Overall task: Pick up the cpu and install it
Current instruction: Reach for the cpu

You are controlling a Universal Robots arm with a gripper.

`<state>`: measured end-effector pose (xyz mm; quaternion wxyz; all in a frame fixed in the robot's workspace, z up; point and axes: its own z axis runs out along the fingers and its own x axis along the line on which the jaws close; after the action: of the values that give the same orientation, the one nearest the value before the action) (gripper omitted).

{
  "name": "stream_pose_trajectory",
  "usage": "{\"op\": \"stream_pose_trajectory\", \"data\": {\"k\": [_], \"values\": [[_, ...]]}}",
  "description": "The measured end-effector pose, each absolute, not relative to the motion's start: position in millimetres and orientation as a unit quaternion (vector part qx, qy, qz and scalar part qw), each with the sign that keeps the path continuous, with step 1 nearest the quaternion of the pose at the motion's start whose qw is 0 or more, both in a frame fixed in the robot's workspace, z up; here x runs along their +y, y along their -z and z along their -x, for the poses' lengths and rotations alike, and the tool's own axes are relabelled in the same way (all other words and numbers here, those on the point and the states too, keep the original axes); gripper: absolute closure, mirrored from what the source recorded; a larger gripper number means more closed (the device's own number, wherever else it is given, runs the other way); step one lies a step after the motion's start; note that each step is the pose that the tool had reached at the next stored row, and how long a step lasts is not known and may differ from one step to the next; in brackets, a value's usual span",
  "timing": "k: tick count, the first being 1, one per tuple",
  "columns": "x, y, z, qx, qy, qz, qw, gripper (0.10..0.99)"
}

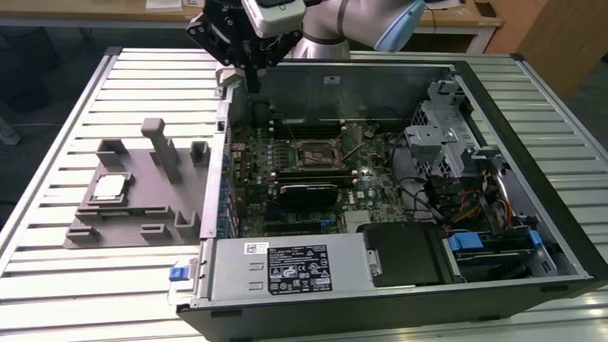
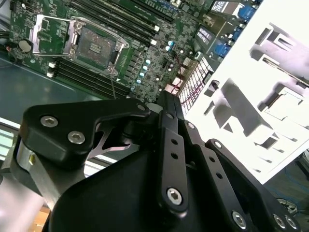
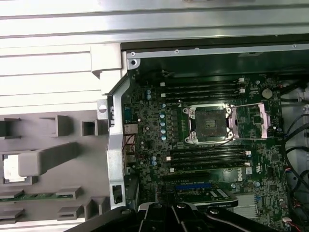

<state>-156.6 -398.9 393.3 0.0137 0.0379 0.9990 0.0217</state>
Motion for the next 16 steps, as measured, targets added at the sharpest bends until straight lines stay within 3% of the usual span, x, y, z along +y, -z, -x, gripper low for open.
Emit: {"op": "stream_pose_trajectory", "data": {"k": [16], "values": [[-398.9, -393.3, 170.5, 0.999, -0.022, -0.038, 0.014, 0.98]]}}
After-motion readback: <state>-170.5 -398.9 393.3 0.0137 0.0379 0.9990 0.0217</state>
